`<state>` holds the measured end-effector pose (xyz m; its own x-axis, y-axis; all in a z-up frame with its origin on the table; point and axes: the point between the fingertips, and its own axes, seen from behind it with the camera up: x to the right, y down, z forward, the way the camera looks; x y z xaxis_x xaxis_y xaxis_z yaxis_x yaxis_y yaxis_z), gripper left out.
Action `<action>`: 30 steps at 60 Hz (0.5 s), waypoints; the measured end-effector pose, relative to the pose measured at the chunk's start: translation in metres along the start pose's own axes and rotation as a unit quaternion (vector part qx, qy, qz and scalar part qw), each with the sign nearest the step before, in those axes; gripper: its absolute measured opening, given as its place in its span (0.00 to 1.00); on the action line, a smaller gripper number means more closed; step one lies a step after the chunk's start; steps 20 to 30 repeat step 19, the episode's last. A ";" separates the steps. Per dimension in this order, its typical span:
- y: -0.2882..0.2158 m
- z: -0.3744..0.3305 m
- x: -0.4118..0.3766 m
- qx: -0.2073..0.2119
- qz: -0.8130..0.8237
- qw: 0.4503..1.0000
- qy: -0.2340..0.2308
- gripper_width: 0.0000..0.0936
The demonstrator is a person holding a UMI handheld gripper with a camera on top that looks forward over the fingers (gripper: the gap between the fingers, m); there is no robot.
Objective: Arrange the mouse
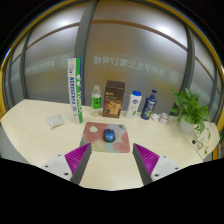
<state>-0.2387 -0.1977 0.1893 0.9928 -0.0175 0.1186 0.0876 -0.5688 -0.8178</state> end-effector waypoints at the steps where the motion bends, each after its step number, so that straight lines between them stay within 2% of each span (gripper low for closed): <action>1: 0.002 -0.004 0.000 0.000 0.000 1.000 0.000 0.91; 14: 0.022 -0.040 -0.008 0.000 0.004 1.000 -0.003 0.91; 30: 0.026 -0.046 -0.009 0.001 0.002 1.000 -0.005 0.91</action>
